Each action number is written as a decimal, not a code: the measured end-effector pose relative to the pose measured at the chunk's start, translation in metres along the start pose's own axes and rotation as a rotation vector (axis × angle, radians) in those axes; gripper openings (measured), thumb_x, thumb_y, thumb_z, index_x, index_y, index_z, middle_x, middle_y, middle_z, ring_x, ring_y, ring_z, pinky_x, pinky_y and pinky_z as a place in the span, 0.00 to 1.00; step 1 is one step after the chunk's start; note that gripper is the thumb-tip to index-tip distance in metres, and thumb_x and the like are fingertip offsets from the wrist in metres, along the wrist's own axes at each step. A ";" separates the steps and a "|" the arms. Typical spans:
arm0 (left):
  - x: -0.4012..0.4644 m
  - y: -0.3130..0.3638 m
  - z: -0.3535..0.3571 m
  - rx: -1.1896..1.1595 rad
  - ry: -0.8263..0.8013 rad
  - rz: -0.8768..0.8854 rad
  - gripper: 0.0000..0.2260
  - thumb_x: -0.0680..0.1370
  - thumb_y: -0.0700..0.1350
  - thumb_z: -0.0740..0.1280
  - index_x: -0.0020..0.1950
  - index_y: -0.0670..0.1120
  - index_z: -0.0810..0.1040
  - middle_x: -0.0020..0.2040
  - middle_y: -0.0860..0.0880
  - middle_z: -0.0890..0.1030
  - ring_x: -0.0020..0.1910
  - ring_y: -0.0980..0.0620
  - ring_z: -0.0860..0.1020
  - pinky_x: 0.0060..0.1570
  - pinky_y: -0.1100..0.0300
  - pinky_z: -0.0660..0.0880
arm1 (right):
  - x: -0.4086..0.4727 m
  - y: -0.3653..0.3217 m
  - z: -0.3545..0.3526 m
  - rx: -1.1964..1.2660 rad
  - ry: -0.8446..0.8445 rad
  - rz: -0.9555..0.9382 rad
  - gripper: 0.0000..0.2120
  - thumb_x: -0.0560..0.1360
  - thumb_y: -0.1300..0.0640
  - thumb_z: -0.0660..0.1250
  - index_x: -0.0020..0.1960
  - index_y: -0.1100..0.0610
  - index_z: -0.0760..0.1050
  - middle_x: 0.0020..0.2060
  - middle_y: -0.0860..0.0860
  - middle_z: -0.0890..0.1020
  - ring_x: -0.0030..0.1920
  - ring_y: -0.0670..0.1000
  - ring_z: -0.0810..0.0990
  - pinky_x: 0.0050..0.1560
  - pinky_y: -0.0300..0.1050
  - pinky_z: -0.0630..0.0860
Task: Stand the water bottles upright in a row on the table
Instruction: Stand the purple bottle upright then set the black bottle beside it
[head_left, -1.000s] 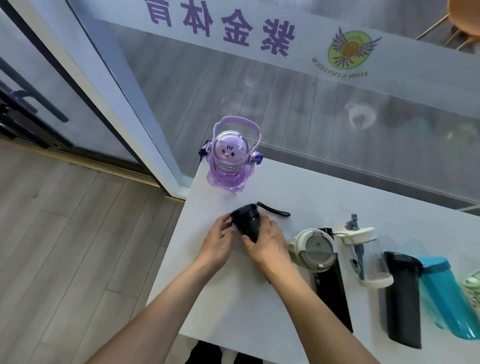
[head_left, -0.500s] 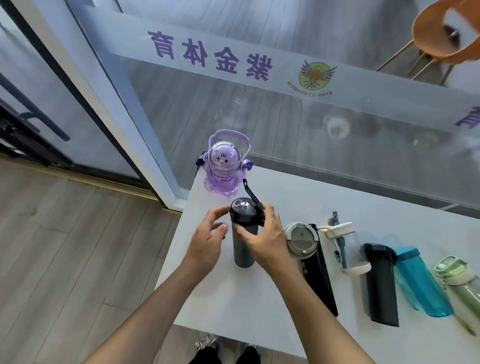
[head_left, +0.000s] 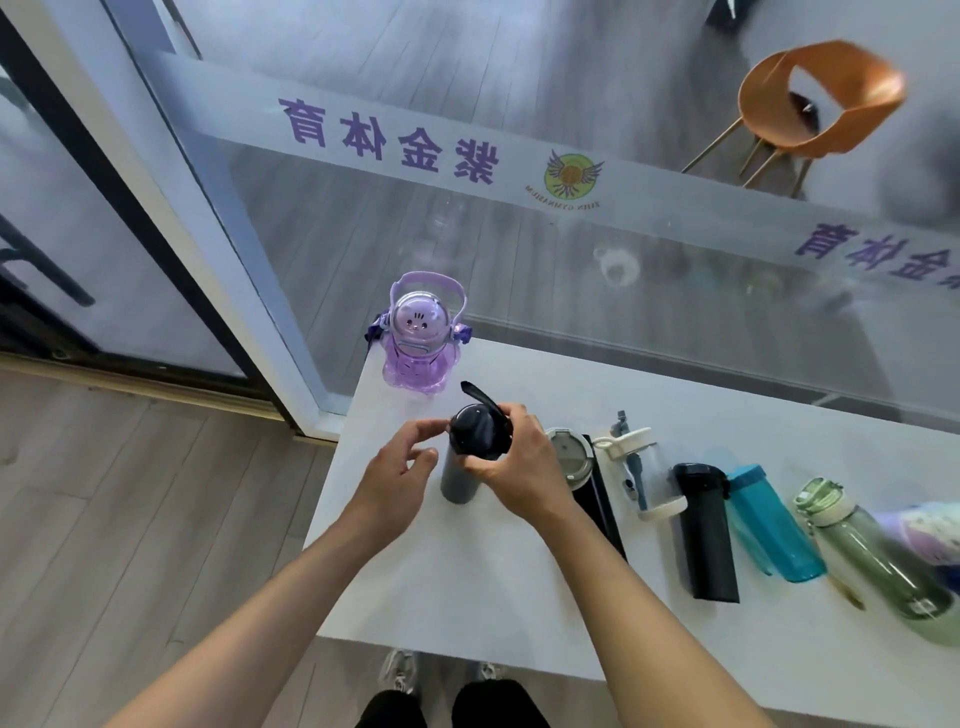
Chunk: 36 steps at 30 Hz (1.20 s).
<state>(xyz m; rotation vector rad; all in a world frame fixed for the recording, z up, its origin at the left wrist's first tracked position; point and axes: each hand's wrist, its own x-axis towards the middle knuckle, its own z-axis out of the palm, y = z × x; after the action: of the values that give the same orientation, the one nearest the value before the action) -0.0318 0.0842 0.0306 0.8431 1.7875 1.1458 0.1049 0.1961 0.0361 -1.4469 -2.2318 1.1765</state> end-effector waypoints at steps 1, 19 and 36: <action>0.004 0.003 -0.001 0.021 0.009 0.014 0.17 0.81 0.41 0.59 0.64 0.59 0.74 0.61 0.65 0.77 0.57 0.57 0.77 0.60 0.51 0.74 | 0.004 0.000 -0.003 0.014 0.014 -0.002 0.30 0.65 0.49 0.78 0.62 0.49 0.71 0.52 0.49 0.76 0.50 0.47 0.76 0.45 0.35 0.69; 0.120 0.043 0.006 1.011 0.242 0.155 0.28 0.75 0.46 0.65 0.75 0.52 0.64 0.77 0.41 0.61 0.74 0.37 0.59 0.69 0.43 0.60 | 0.137 0.042 -0.064 0.066 0.054 -0.111 0.33 0.66 0.53 0.79 0.68 0.50 0.72 0.57 0.51 0.79 0.56 0.51 0.78 0.58 0.42 0.74; 0.132 0.029 0.006 0.922 0.248 0.133 0.24 0.75 0.46 0.64 0.72 0.49 0.68 0.77 0.42 0.60 0.74 0.38 0.59 0.71 0.44 0.61 | 0.153 0.033 -0.062 -0.024 0.082 -0.095 0.32 0.66 0.50 0.79 0.67 0.52 0.71 0.56 0.52 0.77 0.54 0.53 0.77 0.53 0.39 0.70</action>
<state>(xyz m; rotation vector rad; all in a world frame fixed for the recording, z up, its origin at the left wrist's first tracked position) -0.0808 0.2100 0.0179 1.3937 2.5370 0.4568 0.0879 0.3625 0.0188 -1.3563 -2.2396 1.0461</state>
